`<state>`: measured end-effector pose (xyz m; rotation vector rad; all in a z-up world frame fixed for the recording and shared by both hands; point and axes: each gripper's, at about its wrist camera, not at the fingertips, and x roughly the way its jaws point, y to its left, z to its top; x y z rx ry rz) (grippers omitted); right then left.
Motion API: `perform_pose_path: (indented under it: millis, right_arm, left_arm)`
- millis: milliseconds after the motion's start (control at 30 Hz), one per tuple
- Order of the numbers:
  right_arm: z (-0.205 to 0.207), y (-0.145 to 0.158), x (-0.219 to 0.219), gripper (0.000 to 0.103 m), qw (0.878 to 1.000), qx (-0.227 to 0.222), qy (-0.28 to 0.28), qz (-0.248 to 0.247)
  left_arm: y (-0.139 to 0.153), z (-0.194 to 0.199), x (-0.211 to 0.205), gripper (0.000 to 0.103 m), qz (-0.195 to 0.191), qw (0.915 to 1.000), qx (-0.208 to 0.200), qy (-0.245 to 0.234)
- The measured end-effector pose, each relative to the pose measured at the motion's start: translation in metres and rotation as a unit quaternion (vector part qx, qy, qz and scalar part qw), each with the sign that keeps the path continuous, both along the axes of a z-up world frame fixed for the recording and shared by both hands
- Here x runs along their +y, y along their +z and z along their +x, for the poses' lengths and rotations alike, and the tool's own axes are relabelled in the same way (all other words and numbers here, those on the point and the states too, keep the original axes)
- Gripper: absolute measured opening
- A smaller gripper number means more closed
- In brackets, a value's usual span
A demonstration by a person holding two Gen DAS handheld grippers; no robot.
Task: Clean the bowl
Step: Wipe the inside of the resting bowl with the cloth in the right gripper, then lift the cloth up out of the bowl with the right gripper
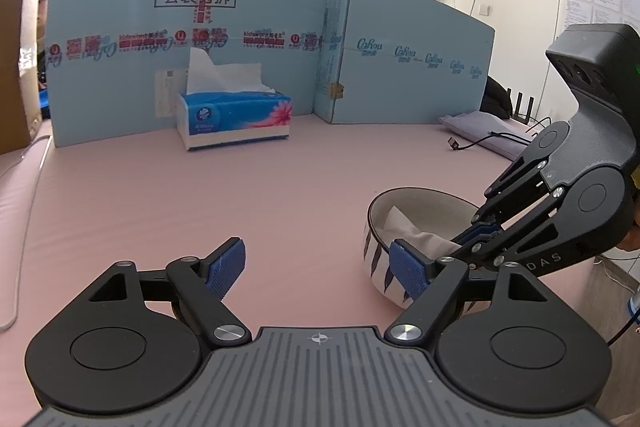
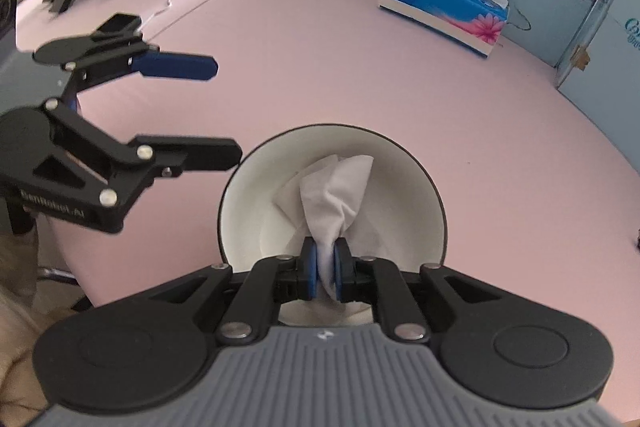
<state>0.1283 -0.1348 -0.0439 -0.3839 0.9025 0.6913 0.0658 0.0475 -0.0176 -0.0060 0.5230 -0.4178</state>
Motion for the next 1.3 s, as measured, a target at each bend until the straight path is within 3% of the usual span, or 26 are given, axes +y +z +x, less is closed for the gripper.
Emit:
perform_pose_path:
  millis: [533,867,1133,1300]
  right_arm:
    - [0.011,-0.004,0.0,0.011,0.993,0.031,-0.002,0.111]
    - [0.024,-0.011,-0.029,0.011,0.964,0.092,-0.04,0.246]
    - [0.023,-0.001,-0.04,0.011,0.949,0.087,-0.039,0.302]
    - [0.016,0.005,-0.034,0.011,0.954,0.062,-0.029,0.291]
  left_arm:
    - [-0.001,0.001,-0.001,0.085,0.017,0.9998,0.005,0.013]
    - [0.001,0.001,-0.007,0.085,0.029,0.9995,0.006,0.014]
    - [0.002,0.0,-0.01,0.085,0.037,0.9991,0.008,0.017]
    - [0.003,-0.001,-0.01,0.085,0.037,0.999,0.008,0.022]
